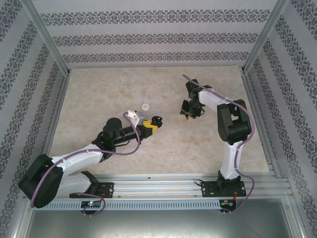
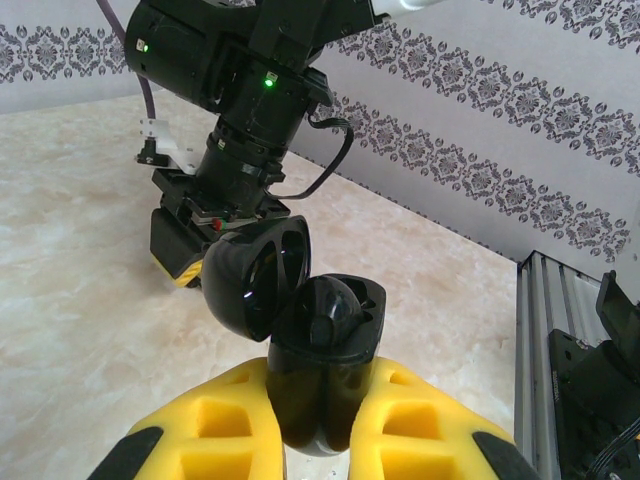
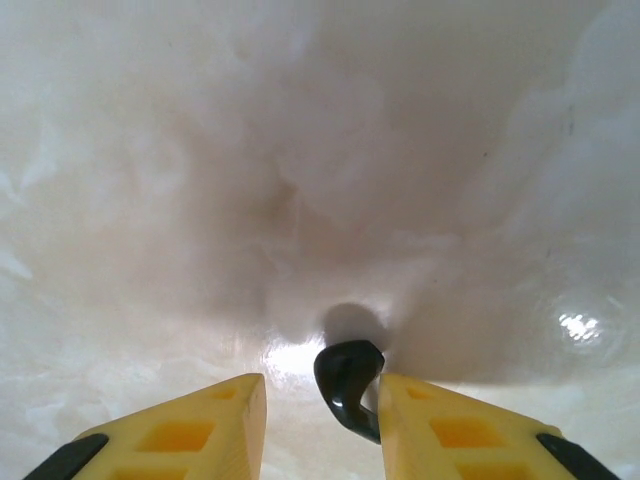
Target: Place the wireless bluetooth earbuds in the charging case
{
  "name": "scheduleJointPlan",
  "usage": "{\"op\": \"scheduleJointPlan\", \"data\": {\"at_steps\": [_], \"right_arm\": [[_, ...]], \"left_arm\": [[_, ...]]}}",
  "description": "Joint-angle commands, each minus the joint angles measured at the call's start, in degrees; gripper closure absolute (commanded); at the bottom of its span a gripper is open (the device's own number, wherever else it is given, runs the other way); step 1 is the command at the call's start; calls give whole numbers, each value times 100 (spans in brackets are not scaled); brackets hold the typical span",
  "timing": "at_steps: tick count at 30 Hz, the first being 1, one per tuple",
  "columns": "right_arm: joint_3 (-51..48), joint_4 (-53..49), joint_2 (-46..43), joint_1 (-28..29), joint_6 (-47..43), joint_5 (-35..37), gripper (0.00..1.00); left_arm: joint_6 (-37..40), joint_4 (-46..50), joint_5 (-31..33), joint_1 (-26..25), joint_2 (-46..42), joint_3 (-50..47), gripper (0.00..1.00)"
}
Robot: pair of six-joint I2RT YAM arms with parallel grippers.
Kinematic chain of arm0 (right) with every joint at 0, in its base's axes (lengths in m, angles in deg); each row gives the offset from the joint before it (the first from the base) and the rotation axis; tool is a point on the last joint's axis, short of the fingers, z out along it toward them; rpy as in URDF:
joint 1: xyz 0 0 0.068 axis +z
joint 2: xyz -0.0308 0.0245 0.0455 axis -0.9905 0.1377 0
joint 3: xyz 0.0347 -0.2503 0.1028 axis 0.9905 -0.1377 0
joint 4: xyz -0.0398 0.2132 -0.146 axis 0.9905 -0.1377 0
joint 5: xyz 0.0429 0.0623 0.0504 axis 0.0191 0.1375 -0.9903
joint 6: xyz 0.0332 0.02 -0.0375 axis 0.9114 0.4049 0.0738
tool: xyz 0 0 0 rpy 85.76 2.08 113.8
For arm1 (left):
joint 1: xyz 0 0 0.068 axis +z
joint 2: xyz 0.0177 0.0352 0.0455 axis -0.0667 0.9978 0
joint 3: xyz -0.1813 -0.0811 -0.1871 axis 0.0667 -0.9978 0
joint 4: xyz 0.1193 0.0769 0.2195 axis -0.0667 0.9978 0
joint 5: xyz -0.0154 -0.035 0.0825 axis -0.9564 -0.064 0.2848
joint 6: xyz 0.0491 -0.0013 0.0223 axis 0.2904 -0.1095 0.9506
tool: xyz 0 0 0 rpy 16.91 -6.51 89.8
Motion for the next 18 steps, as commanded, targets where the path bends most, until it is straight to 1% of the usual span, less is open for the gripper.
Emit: {"op": "scheduleJointPlan", "data": {"at_steps": [1,13,18], "right_arm": [[275,-370,213,61,-226,298,65],[519,-722,504,231,-522,640,67],[649,-925,635,296,-637,711,72]], "left_arm": [[72,-72,-160,-46,18,56,100],[107,33,-96,-47,-95,-9,100],[110,29,-93,-46,-80,-1,100]]}}
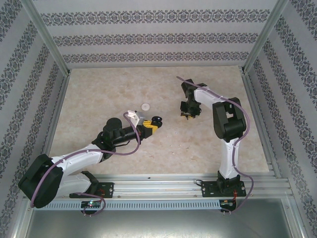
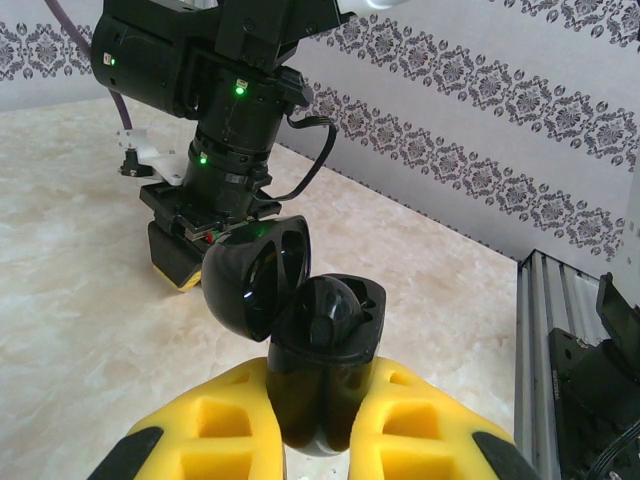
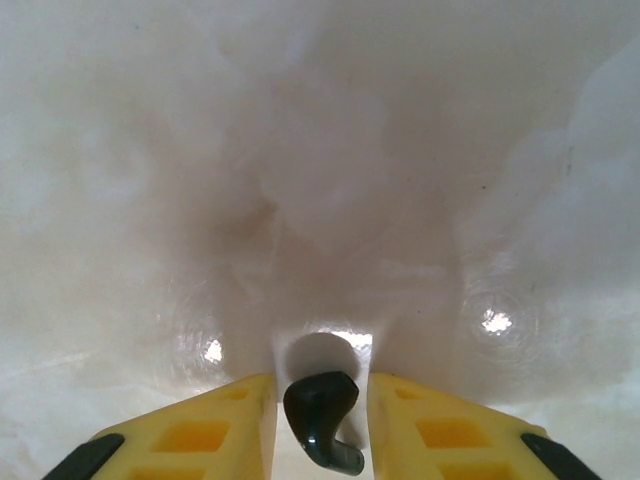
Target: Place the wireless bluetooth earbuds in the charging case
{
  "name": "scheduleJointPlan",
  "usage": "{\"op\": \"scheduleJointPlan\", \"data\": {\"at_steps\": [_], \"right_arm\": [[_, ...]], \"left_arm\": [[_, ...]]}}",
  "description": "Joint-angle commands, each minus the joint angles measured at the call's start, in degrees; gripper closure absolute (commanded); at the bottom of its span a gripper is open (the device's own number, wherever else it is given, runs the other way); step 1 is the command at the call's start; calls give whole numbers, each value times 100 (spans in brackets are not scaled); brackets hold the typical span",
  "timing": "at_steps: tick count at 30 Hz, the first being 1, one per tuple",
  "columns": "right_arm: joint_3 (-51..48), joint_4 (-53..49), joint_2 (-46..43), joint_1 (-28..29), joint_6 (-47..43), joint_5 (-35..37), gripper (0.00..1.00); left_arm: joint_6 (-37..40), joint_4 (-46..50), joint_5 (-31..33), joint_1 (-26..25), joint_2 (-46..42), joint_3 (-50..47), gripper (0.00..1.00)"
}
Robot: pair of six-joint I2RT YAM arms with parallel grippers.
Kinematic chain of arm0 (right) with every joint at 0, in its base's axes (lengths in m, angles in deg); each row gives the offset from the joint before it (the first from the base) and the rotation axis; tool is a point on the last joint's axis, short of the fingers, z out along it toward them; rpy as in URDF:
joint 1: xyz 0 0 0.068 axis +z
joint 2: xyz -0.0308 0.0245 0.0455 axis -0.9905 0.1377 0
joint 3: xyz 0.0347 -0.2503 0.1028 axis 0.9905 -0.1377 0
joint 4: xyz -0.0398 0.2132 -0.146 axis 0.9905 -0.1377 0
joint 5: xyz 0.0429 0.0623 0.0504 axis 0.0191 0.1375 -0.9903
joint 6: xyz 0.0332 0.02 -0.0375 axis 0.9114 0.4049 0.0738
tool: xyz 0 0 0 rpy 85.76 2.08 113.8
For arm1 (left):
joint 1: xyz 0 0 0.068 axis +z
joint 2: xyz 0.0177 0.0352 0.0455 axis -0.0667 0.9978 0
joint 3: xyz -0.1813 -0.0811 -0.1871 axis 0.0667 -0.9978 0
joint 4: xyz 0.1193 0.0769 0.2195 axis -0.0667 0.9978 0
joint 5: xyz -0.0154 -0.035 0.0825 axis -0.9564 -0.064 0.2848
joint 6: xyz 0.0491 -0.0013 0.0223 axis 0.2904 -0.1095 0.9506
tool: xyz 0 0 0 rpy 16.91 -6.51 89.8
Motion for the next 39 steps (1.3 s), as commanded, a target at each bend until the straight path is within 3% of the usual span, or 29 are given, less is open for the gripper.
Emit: {"op": "scheduleJointPlan", "data": {"at_steps": [1,6,12,23,30,39], "right_arm": [[142,-387,232,89,-160,94,73],[167,-427,235,96,-126,-66,83],[-14,-322,-197,105,12,-197,87],[-565,-213,-2073,309,262,-35,89],[-940,-39,-3893,832,608,233,92],[-1503,659,-5603,2051,1449,977,93]], "left_arm": [[98,-1,-97,-46,-79,3,100],[87,9,-100,-51,-101,-6,100],[63,9,-108,-46,-133,29,100],[75,-277,-338,-62,-160,136,100],[236,-274,-272,-175,-192,415,100],[636,-184,517,-627,-74,905,100]]}}
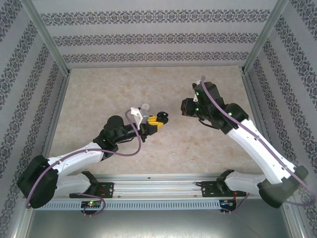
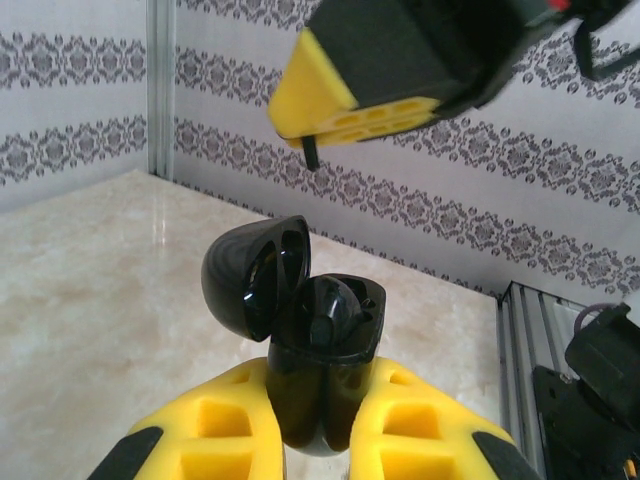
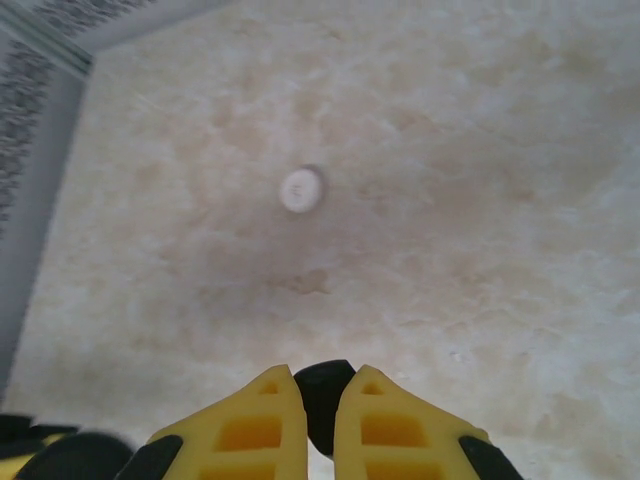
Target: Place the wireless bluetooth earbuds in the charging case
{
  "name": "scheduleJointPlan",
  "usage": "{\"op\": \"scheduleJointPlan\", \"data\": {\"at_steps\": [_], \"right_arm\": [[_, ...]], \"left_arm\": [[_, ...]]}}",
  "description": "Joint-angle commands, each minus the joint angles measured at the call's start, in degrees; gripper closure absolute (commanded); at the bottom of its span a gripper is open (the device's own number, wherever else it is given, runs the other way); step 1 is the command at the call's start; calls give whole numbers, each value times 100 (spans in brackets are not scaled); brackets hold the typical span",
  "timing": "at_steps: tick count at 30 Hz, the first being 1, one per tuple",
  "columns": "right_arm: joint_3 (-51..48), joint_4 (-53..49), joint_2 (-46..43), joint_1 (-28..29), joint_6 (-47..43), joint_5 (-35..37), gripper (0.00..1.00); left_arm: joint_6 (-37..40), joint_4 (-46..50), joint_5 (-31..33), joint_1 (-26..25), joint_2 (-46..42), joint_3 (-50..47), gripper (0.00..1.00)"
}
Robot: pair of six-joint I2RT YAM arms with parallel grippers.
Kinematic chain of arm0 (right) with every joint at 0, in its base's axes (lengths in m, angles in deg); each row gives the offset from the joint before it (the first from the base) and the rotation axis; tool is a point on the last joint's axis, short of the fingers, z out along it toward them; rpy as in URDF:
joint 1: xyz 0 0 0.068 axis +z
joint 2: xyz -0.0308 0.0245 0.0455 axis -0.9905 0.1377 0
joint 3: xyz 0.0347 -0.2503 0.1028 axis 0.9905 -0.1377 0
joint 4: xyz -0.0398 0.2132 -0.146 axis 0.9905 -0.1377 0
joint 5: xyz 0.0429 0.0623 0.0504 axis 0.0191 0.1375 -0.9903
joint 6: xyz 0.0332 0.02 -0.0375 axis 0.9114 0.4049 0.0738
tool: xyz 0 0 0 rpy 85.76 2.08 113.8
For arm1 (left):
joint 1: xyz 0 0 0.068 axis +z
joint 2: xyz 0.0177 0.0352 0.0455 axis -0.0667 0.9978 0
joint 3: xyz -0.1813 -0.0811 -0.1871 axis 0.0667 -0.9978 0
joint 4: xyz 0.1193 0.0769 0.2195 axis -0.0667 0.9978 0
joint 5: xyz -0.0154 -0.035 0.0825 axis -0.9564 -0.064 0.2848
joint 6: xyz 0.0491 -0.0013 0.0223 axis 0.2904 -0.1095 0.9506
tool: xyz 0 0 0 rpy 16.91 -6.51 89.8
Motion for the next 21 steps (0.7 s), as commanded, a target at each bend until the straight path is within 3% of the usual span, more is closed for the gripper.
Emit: {"op": "scheduleJointPlan", "data": {"at_steps": [1,8,21], "right_arm": [[-143,333,-241,375,375,542,93],[-157,622,-494,1003,445,915,93],[-320,929,-457,1325,681,867,93]], "left_arm": [[315,-178,353,-194,75,348,100],[320,-511,708,-416,379,609,100],[170,-644,971,-536,457,657,100]]}}
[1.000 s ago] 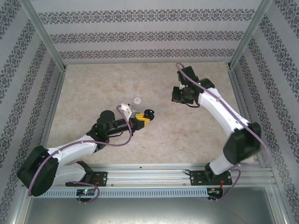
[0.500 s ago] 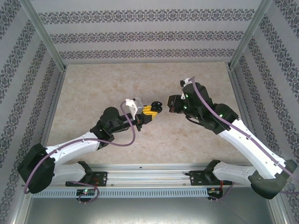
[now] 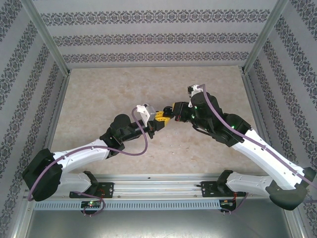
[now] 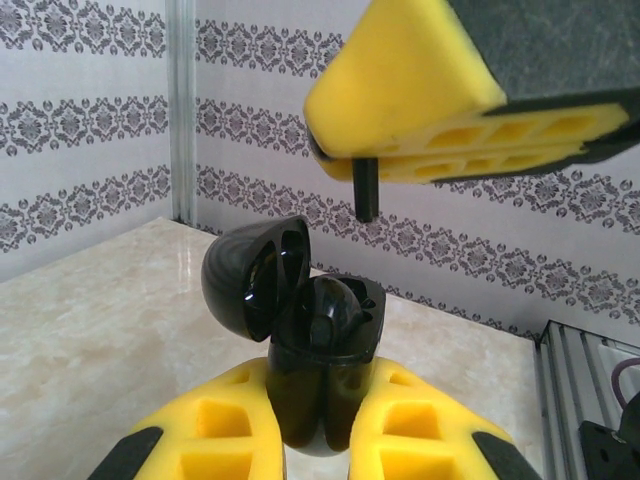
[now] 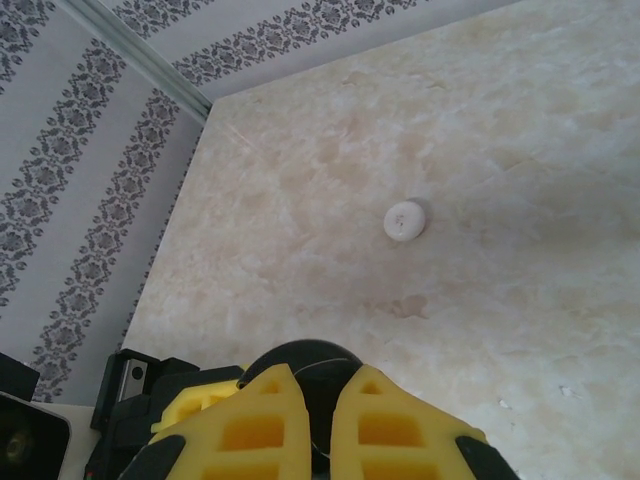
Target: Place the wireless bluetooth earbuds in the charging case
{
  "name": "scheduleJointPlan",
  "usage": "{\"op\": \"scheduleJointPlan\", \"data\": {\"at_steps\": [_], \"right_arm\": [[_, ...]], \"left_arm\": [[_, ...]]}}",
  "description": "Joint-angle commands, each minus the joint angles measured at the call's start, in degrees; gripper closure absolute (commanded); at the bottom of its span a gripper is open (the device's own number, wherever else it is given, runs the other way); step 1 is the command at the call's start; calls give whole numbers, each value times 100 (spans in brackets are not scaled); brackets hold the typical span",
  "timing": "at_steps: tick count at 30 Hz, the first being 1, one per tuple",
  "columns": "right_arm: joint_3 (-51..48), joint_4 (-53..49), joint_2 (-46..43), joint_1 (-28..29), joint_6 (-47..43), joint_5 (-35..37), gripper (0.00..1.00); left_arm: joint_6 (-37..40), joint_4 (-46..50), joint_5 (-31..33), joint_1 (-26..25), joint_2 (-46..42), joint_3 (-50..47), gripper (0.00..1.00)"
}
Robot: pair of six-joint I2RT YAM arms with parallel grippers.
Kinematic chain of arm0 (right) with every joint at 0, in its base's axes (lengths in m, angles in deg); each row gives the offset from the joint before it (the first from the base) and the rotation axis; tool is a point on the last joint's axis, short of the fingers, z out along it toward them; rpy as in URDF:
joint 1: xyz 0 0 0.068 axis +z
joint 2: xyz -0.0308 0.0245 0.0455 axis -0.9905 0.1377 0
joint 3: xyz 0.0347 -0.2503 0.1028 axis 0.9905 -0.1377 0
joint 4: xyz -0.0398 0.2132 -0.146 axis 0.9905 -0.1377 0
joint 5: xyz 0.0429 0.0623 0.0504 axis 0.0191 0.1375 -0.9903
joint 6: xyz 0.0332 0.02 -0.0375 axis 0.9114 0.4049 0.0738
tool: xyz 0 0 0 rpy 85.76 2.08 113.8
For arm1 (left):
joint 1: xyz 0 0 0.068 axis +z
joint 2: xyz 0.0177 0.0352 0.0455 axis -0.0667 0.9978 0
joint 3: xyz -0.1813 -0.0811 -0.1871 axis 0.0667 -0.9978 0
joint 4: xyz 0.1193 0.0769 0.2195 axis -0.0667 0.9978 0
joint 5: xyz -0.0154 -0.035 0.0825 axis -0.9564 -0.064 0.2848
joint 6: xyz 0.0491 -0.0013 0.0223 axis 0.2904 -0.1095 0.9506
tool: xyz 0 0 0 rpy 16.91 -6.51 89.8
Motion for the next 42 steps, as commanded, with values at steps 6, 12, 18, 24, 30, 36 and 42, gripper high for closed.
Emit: {"op": "scheduleJointPlan", "data": {"at_steps": [6,12,18,24,30,36,42], "right_arm": [[-101,79,75,203,237,110,93],[-298,173,99,261,363,157,93],[-254,36,61,261,321,267,93],[-257,56,45,244,327,316,92],[-198,28,87,226,295,299,92],[-237,124,5,228,358,307,92],[-6,101,-64,227,289,395,93]], "left_arm": [[-127,-666,212,-73,65,89,100],[-198,-763,174,-80,162,89,100],[-279,-923,153,-80,186,23,100],[-288,-892,112,-80,125,-26,100],[-292,-976,80,-80,152,-66,100],[-297,-988,37,-80,130,-91,100],[-313,-961,67,-80,77,-166,100]]}}
